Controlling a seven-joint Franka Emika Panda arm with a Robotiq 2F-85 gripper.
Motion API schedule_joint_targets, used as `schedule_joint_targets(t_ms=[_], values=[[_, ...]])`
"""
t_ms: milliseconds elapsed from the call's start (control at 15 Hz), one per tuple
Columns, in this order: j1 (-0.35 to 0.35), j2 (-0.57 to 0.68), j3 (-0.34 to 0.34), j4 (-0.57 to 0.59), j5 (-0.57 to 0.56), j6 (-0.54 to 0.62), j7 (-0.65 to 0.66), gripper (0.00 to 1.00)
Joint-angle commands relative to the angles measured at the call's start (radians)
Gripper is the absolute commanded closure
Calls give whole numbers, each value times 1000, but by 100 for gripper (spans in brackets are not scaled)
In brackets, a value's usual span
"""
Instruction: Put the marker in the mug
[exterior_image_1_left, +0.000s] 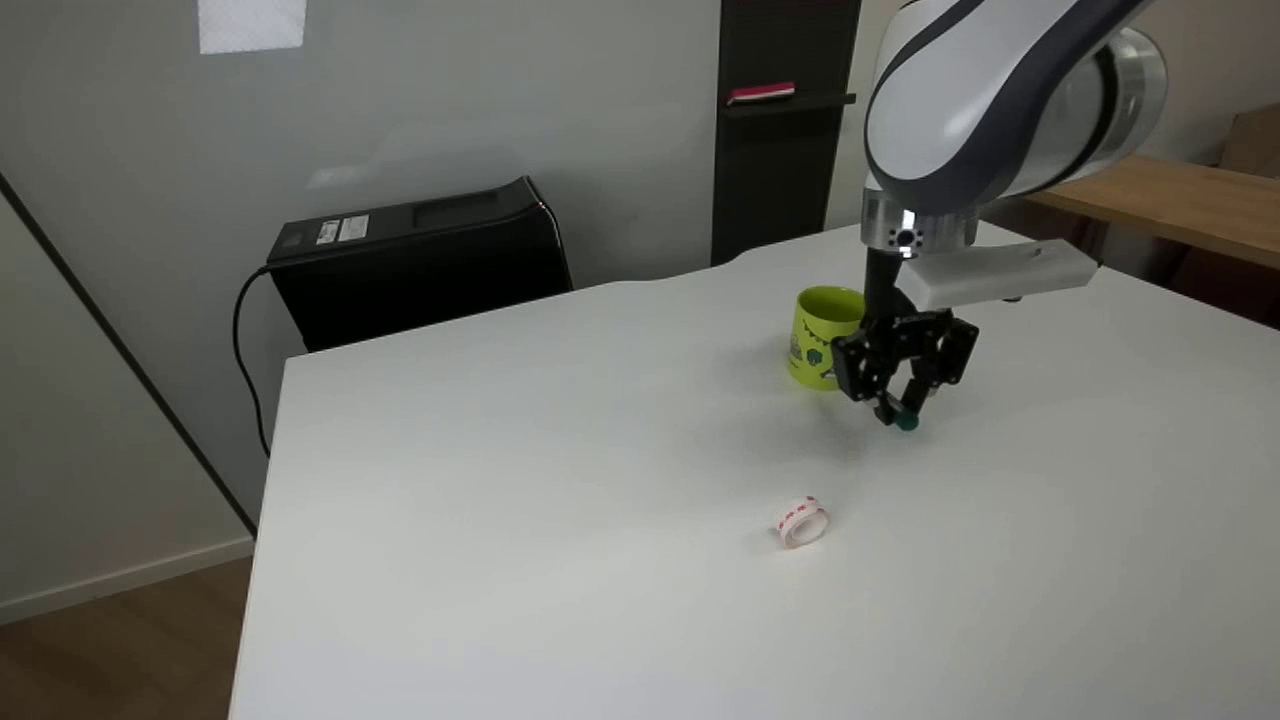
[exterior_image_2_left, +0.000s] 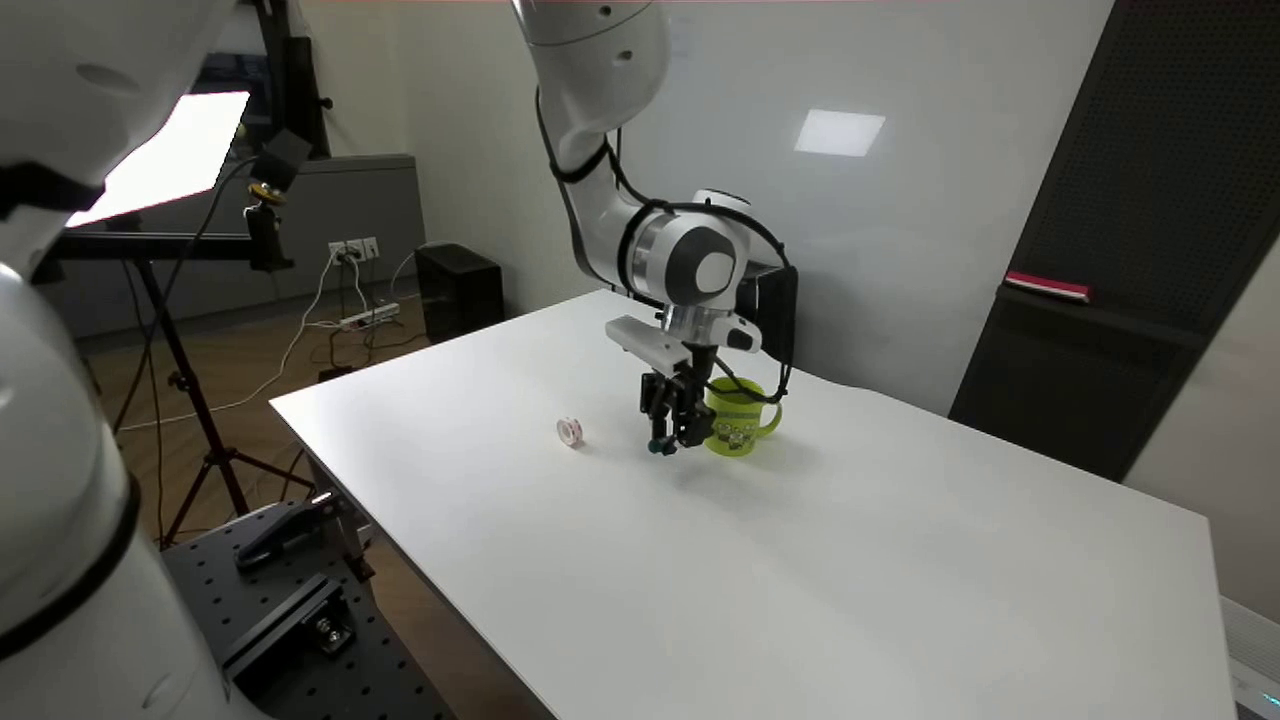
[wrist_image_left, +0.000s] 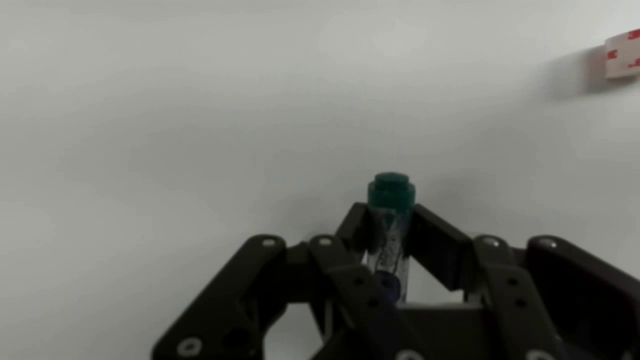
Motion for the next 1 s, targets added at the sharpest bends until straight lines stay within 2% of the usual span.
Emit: schedule_joint_targets(t_ms=[0, 400, 600, 933], values=[[-48, -16, 33, 57, 37, -106, 8, 95], [-99, -46, 42, 166, 94, -320, 7, 95], [-135, -46, 41, 253, 132, -461, -1, 95], [-191, -3, 34, 409, 189, -614, 0, 95]])
